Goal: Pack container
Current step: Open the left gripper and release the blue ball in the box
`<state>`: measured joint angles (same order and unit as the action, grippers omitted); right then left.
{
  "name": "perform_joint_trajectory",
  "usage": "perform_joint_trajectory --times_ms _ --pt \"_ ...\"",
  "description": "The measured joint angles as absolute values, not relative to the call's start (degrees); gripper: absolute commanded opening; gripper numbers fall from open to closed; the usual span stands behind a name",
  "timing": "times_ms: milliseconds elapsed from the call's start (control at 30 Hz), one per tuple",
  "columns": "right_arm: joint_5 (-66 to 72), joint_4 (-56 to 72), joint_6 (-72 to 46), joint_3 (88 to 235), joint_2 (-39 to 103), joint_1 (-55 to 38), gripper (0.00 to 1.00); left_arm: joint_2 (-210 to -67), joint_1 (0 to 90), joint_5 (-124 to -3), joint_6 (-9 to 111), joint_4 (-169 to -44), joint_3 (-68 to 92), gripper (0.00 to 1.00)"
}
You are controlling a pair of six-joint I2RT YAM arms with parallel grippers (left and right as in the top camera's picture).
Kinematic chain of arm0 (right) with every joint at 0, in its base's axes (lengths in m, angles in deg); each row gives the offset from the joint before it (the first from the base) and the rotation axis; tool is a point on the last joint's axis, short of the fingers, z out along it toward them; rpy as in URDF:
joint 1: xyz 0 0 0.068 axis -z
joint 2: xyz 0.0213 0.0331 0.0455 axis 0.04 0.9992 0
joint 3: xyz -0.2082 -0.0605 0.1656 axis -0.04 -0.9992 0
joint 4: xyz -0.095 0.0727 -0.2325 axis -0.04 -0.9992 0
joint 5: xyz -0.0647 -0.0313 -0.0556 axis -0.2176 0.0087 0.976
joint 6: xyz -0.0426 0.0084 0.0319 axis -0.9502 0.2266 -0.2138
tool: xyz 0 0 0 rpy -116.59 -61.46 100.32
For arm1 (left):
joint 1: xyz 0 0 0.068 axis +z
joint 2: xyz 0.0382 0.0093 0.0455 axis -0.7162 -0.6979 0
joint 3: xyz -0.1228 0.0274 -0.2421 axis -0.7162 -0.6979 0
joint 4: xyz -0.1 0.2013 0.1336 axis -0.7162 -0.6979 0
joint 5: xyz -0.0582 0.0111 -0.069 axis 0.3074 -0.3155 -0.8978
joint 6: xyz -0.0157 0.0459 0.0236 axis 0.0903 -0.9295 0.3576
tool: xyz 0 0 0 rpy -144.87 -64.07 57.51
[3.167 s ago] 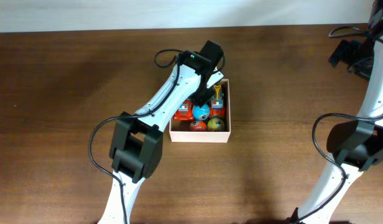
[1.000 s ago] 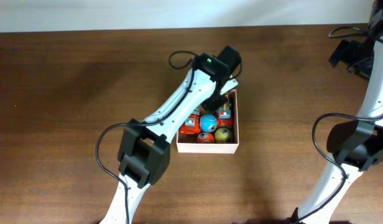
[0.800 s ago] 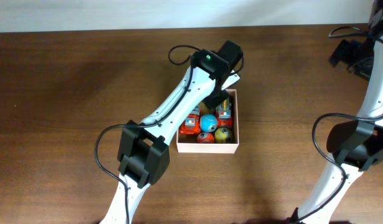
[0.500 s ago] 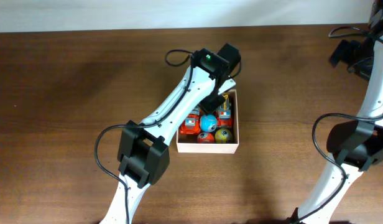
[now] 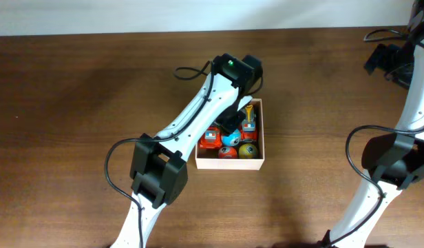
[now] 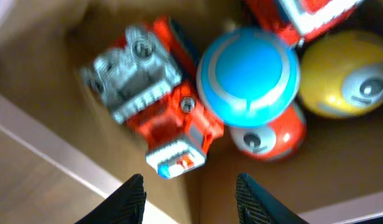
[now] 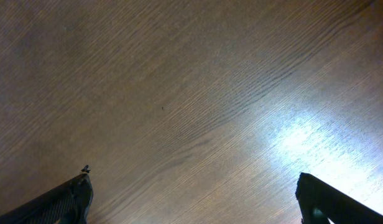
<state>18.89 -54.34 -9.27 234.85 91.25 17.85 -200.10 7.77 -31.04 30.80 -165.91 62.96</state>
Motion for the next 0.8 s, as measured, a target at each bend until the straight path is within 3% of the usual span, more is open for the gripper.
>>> perform_joint_trajectory --times_ms 800 --pt "18.9 -54.3 -9.3 234.8 91.3 17.8 0.99 -200.1 8.0 -42.1 34.5 -168.4 63.0 0.48"
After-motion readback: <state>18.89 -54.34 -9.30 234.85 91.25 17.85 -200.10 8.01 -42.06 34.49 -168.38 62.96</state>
